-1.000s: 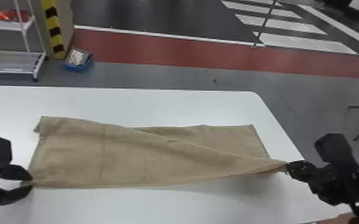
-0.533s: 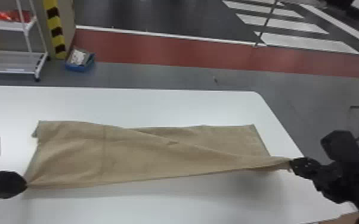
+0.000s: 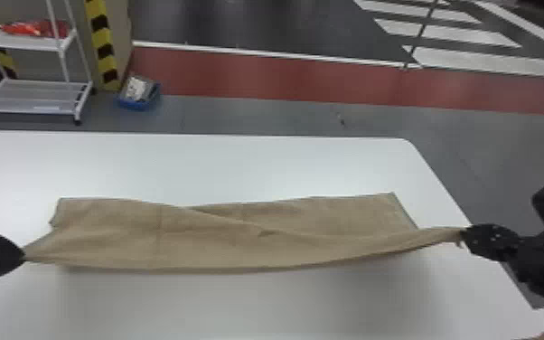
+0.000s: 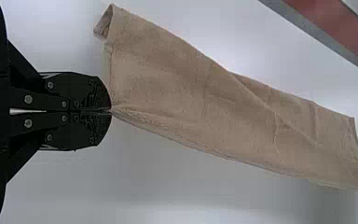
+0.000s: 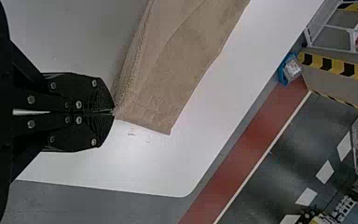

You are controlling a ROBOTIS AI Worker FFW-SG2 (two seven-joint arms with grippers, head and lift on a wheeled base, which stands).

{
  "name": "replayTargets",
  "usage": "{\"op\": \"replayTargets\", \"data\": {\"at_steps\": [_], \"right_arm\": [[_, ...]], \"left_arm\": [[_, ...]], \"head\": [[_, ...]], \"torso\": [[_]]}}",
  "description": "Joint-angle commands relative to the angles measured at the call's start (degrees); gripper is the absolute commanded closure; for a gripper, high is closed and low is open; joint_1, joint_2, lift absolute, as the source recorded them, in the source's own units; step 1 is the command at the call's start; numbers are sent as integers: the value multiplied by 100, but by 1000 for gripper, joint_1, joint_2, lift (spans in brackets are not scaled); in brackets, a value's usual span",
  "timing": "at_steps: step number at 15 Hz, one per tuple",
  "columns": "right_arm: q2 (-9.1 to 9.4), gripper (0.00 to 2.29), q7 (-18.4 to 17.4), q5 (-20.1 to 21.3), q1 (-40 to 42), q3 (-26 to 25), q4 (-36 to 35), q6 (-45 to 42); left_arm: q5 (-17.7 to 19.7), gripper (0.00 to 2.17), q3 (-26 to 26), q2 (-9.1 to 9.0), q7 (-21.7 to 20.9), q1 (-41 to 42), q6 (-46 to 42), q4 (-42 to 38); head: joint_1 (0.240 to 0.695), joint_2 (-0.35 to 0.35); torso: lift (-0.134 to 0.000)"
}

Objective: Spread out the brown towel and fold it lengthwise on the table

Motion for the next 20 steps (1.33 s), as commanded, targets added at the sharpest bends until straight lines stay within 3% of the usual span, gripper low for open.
{"op": "replayTargets", "data": {"at_steps": [1, 2, 6, 10, 12, 16, 17, 20], "right_arm": [[-69, 1565, -50, -291, -374, 97, -77, 1101], [-69, 1565, -67, -309, -620, 256, -68, 1541], [-16, 1568, -445, -317, -1895, 1240, 538, 2718], [256, 1568, -1104, -203, -3741, 2049, 1944, 3052], [432, 1575, -1394, -124, -4707, 2101, 2806, 3052], [537, 1575, -1737, 60, -6026, 2093, 3957, 2947], [520, 1575, -1851, 43, -6263, 2057, 4124, 2894], [362, 1575, -1922, -71, -6869, 1908, 4379, 2894]], "left_arm": [[256, 1251, 366, -18, 188, -21, 23, -97], [282, 1251, 366, -62, 329, -153, 41, -80], [300, 1247, -56, -581, 838, -1269, 550, 474], [115, 1247, -935, -1310, 1137, -3159, 955, 1810], [-52, 1251, -1278, -1653, 1374, -4257, 972, 2821], [-333, 1247, -1823, -2207, 1990, -6279, 463, 5080], [-439, 1247, -1832, -2348, 2060, -6543, 375, 5343], [-500, 1247, -1867, -2435, 2130, -7000, 357, 5484]], "head": [[695, -188], [695, -182], [695, -136], [695, -85], [614, -79], [483, -78], [422, -83], [347, -100]], "torso": [[-124], [-124], [-124], [-124], [-124], [-124], [-124], [-124]]}}
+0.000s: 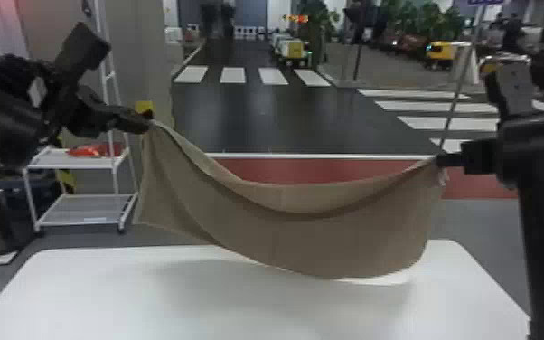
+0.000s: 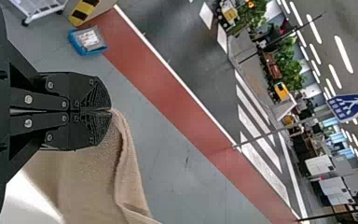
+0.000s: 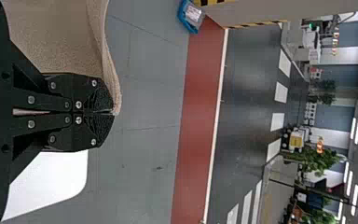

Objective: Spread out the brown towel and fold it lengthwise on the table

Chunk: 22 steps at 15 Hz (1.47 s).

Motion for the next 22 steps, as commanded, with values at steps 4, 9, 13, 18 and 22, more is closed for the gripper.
{"op": "replayTargets", "data": {"at_steps": [4, 9, 13, 18, 22], "right_arm": [[-758, 1575, 287, -878, 1203, -39, -1698, 1111], [-916, 1575, 735, -1721, 5008, -1278, -4476, 1076], [-301, 1642, 1060, -2214, 6959, -2333, -4959, -594], [-169, 1649, 1262, -2539, 7495, -2737, -4862, -1262], [-503, 1649, 1552, -2477, 6907, -2773, -4520, -980]], "left_arm": [[244, 1247, 407, 684, -331, 1453, 588, -1908], [956, 1247, 1962, 1695, -551, 4881, 658, -4378], [1053, 1247, 2885, 1871, -771, 6973, 96, -5222], [947, 1247, 3289, 1897, -1193, 7931, -361, -5310], [613, 1247, 3281, 1906, -1553, 7834, -203, -5319]], "head": [[289, -117], [521, -76], [695, -45], [695, -51], [695, -51]], "torso": [[-124], [-124], [-124], [-124], [-124]]}}
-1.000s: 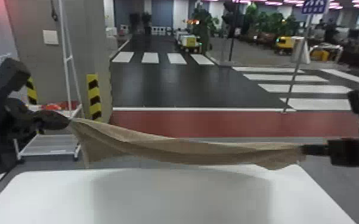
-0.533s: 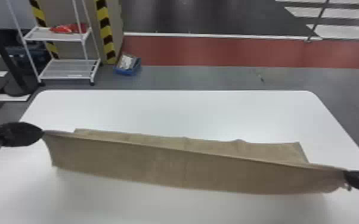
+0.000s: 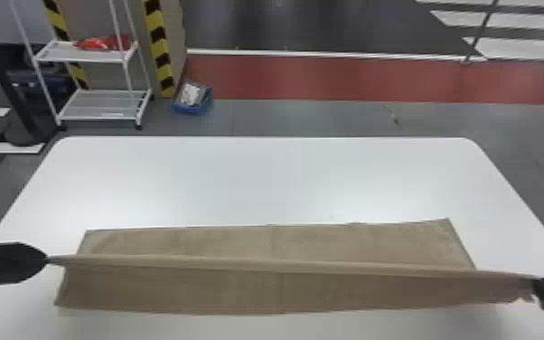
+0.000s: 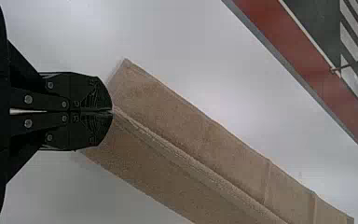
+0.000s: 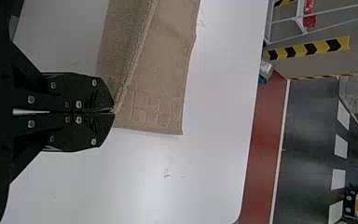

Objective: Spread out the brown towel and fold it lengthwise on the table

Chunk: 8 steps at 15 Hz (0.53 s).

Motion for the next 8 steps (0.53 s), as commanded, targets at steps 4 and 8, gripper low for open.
{"op": "replayTargets", "data": {"at_steps": [4, 8], "right_arm": [[-575, 1649, 472, 421, -752, 378, 509, 621], [-760, 1649, 683, 869, -1165, 905, 737, 903]], "left_arm": [[-544, 1244, -233, 140, -439, -205, 215, 46], [-895, 1244, -770, 149, -676, -706, 426, 354]], "head": [[695, -52], [695, -49]], "torso": [[-124], [-124]]}}
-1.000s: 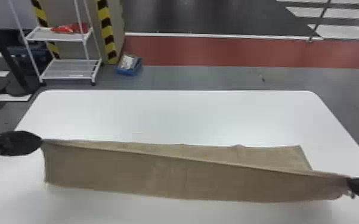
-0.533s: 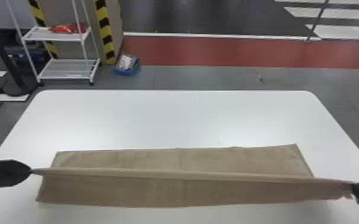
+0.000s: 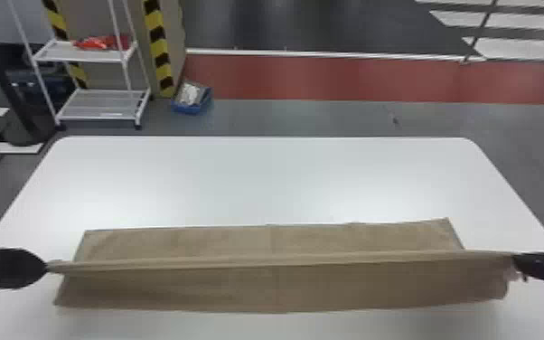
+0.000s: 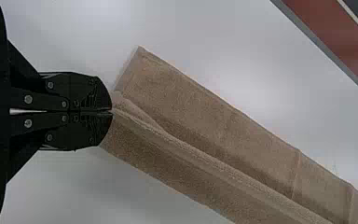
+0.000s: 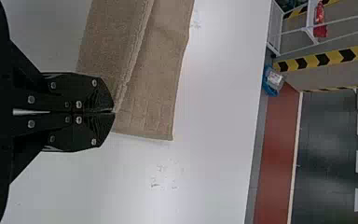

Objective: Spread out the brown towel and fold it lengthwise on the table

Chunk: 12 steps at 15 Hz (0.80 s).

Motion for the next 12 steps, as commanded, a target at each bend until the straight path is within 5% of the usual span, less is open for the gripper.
{"op": "replayTargets", "data": {"at_steps": [1, 6, 12], "right_arm": [[-147, 1649, 48, 362, -309, 412, 161, 160], [-340, 1649, 109, 925, -1021, 1063, 714, 529], [-340, 1649, 241, 1346, -1892, 1581, 1593, 529]], "left_arm": [[-218, 1244, -399, -4, -70, -423, 91, 309], [-350, 1241, -979, -13, -79, -1232, 108, 950], [-350, 1045, -1401, -57, 35, -1812, 56, 1521]], "head": [[695, -46], [695, -45], [695, -47]], "torso": [[-124], [-124], [-124]]}}
